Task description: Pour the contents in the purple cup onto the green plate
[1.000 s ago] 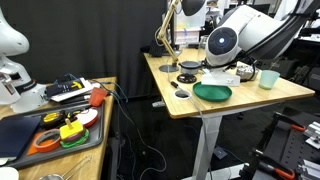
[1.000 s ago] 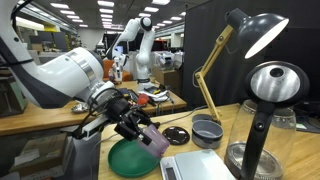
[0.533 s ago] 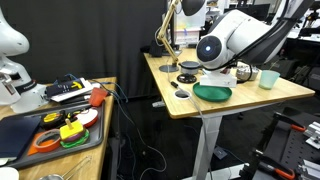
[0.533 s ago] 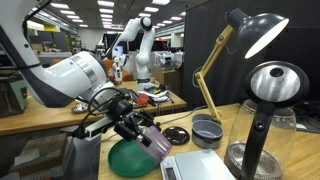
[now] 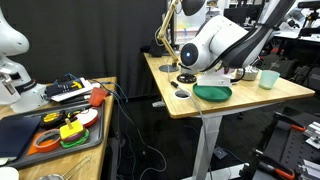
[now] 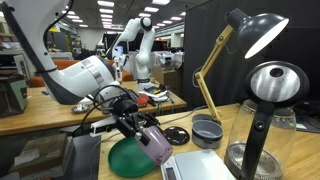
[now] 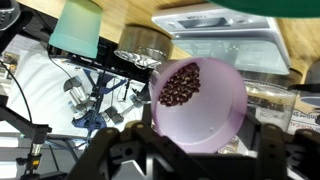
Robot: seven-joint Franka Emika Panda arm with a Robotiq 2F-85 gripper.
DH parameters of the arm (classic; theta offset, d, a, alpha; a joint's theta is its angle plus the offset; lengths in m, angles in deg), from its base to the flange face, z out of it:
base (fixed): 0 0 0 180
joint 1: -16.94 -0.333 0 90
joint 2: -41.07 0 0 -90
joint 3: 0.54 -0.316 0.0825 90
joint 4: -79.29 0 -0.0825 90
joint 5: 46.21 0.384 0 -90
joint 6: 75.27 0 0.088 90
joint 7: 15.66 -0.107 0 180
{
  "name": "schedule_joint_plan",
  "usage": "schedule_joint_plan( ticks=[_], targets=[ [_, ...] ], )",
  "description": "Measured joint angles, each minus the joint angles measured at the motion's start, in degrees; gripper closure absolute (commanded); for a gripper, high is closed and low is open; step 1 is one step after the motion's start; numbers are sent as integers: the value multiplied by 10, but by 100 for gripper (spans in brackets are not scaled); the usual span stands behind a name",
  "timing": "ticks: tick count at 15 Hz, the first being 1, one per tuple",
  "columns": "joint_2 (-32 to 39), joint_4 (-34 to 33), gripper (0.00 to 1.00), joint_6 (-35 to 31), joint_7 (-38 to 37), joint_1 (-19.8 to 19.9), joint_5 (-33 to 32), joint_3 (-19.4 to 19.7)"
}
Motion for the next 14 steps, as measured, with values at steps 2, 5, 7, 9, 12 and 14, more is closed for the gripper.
schedule_joint_plan(
  ticks=[2,5,7,9,12,14],
  targets=[
    [19,-23,46,24,18,0,23,-1],
    [45,-53,46,57,34,-2,42,-3],
    [58,-69,46,75,39,-5,48,-3],
    [68,-81,46,87,43,-7,54,-4],
    [77,-95,46,93,53,-8,56,-4],
    [77,-97,21,90,61,-8,55,-4]
  ],
)
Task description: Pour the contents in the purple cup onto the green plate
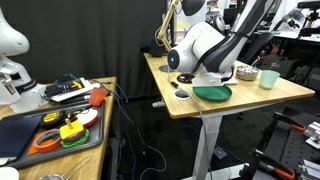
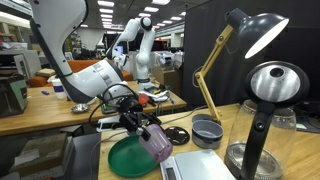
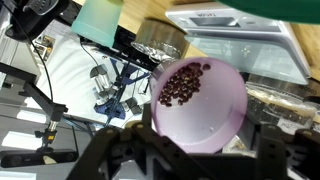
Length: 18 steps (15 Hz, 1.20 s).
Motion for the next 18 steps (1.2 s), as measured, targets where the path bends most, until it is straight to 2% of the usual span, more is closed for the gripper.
schedule_joint_plan(
  ticks=[6,7,13,18],
  targets=[
    [0,1,21,0,-1,0,0,0],
    [0,1,46,0,-1,0,0,0],
    [4,6,46,9,-17,0,-2,0],
    [50,2,46,78,-47,-18,-1,0]
  ],
)
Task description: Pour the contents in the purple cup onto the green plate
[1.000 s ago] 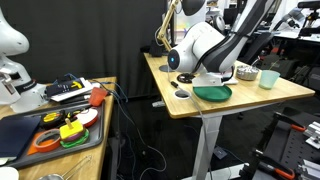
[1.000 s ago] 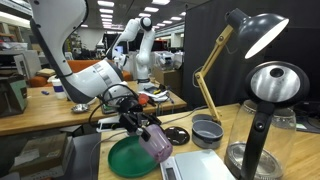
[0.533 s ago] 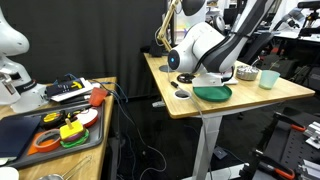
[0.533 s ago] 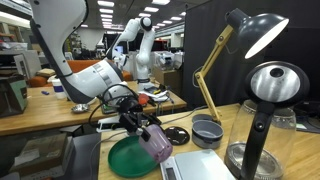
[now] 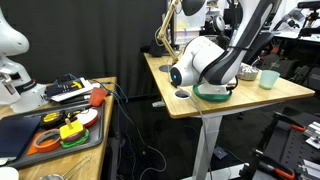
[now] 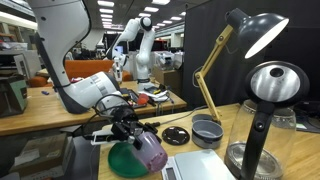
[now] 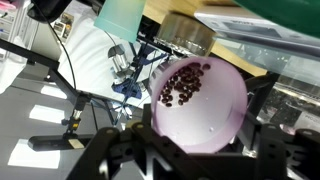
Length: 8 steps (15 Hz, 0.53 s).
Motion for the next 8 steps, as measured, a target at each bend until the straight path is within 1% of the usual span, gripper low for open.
schedule_joint_plan(
  ticks=[5,8],
  targets=[
    [72,-57,46,116,-4,-48,1,-1],
    [96,-88,46,159,-4,-68,0,-1]
  ],
)
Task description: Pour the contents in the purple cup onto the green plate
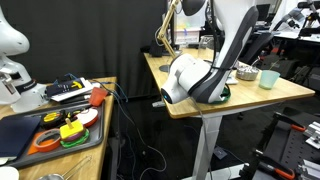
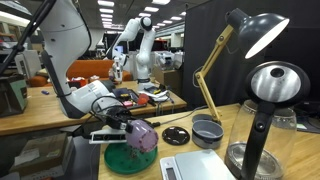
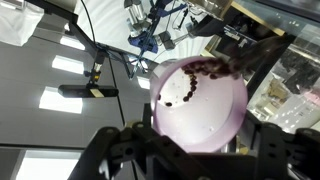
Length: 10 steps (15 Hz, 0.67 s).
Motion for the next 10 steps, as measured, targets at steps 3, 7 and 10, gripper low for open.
schedule_joint_plan(
  ticks=[3,7,10],
  targets=[
    [12,-16,46,18,0,-5,0,0],
    [15,-23,46,22,-9,-5,-1,-1],
    [11,-22,46,18,-38,-4,-2,-9]
  ],
)
